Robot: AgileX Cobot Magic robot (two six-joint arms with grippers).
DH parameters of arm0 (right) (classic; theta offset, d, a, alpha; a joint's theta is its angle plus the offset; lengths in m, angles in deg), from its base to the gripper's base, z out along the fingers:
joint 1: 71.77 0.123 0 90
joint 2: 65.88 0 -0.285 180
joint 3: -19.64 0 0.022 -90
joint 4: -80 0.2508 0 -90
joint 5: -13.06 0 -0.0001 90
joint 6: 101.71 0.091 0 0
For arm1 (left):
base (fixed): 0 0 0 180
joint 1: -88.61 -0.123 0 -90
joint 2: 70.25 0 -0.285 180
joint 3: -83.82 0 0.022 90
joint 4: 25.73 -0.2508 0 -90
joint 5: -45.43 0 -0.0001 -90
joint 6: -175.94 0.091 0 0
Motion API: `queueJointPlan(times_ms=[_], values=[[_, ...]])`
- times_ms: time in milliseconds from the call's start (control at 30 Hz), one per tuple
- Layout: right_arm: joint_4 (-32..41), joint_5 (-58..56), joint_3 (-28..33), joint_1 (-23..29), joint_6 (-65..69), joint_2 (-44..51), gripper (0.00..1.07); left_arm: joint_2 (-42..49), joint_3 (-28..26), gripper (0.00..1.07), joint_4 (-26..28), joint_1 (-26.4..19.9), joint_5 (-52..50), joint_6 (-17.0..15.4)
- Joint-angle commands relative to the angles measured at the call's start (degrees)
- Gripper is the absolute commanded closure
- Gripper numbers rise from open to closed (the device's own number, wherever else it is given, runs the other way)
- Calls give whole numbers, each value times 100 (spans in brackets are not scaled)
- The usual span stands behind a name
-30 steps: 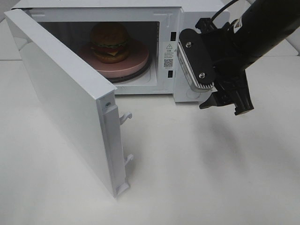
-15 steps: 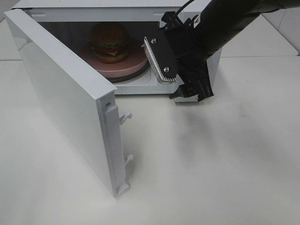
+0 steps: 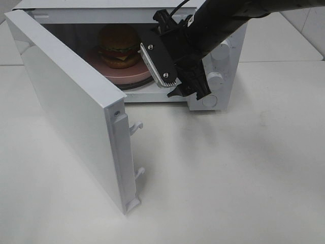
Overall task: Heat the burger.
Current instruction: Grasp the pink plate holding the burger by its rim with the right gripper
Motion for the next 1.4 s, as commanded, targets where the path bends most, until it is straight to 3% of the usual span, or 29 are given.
queueJointPlan(times_ms=[33,667,833,1400], values=[[-97,46,-235,-6,-46,-275,21,109,23,7,34,0,6,-40],[-103,103,-1507,6,372,-1604,22,109,23,7,34,0,6,-40],[-103,103,-2108,6,665,-2086,22,109,23,7,34,0,6,-40],[-229,-11,-3231,34,1289,-2744,23,109,23,7,34,0,6,-40]])
